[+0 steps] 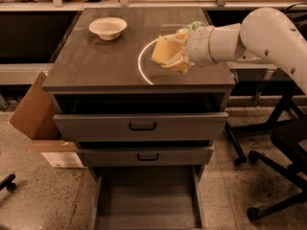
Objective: Pick sponge from bottom drawer and place on counter
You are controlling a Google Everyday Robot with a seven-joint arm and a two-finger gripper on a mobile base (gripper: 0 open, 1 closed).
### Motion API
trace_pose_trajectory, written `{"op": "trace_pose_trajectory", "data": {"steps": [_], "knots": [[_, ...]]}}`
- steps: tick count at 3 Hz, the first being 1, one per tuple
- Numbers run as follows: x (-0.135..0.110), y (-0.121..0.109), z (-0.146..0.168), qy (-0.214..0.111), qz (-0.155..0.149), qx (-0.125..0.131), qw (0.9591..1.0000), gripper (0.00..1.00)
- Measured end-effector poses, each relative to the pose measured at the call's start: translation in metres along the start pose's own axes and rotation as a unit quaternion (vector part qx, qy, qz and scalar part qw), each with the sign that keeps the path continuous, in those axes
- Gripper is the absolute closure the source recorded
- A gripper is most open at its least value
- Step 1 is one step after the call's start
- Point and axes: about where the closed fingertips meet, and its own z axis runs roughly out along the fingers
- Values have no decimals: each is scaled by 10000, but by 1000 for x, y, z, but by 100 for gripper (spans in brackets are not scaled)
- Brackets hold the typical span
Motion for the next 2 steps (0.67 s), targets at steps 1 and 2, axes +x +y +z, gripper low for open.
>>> {"op": "trace_pose_trajectory", "data": {"steps": [1,2], "knots": [[5,-15,18,69,167,114,9998,86],[5,-27,36,96,274,133,9995,63]]}}
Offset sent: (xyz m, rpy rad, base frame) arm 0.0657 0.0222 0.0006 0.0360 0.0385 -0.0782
